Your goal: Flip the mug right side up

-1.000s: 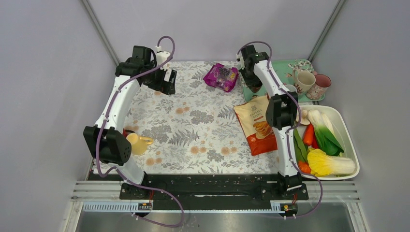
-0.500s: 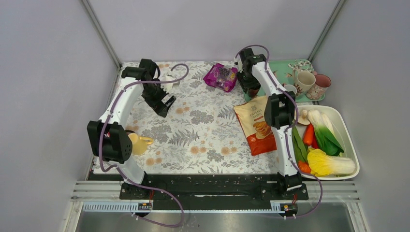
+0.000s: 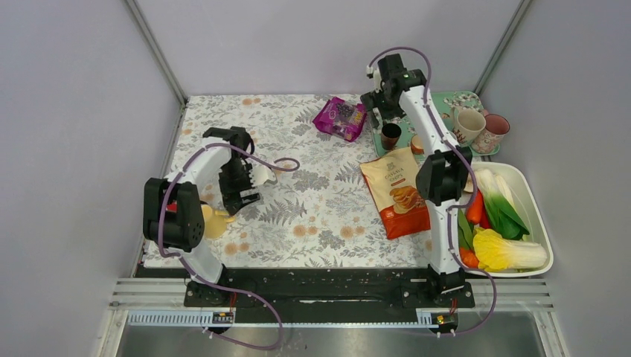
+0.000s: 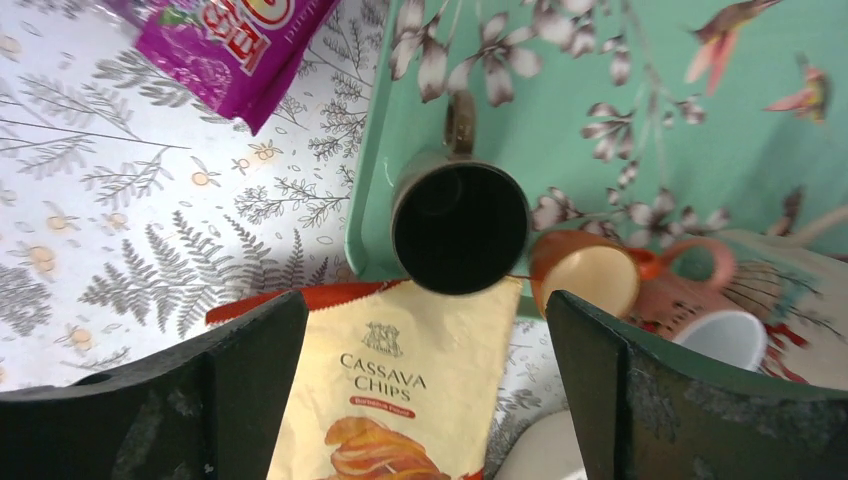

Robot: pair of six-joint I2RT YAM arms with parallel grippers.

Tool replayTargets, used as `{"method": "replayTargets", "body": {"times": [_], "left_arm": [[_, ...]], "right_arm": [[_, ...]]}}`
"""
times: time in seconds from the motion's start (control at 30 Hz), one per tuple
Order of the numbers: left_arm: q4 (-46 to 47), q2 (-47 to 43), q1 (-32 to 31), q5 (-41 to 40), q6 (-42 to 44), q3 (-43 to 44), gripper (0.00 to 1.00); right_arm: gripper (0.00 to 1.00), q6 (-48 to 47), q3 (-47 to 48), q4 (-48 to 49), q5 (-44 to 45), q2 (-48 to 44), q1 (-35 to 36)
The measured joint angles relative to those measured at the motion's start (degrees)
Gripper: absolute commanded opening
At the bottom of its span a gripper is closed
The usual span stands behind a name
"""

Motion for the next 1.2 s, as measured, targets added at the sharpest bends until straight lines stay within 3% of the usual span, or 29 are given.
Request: {"method": "replayTargets", "body": {"times": [0.3, 0.5, 0.6, 0.73, 0.77, 0.97, 1.2], "left_arm": [[1.3, 0.0, -1.1, -5.5, 2.3, -7.8, 0.78], [6.5, 0.0, -1.1, -8.5, 3.8, -12.8, 0.58], [8.9, 0.0, -1.1, -9.4, 4.7, -14.1, 0.43], [10.0, 0.0, -1.1, -10.2, 4.4, -14.5, 0.03], [9.4, 0.0, -1.1, -10.3, 4.5, -14.3, 0.0], [7.5, 2.0, -1.1, -7.4, 1.6, -8.3, 0.0], [5.5, 4.2, -1.1, 1.0, -7.9, 8.8, 0.0]], "right_arm": [[1.0, 0.0, -1.6, 0.0, 0.1, -11.0, 0.0], [0.99, 0.0, -3.1, 0.0, 0.0, -12.1, 0.1], [1.0, 0.0, -4.2, -0.2, 0.0, -12.1, 0.2], [0.99, 0.0, -5.2, -0.5, 0.0, -12.6, 0.3], [1.0, 0.0, -5.5, -0.5, 0.0, -12.9, 0.3], [0.99, 0.0, -6.1, -0.5, -0.2, -14.6, 0.3], [0.99, 1.2, -7.1, 0.0, -4.5, -17.3, 0.7]]}}
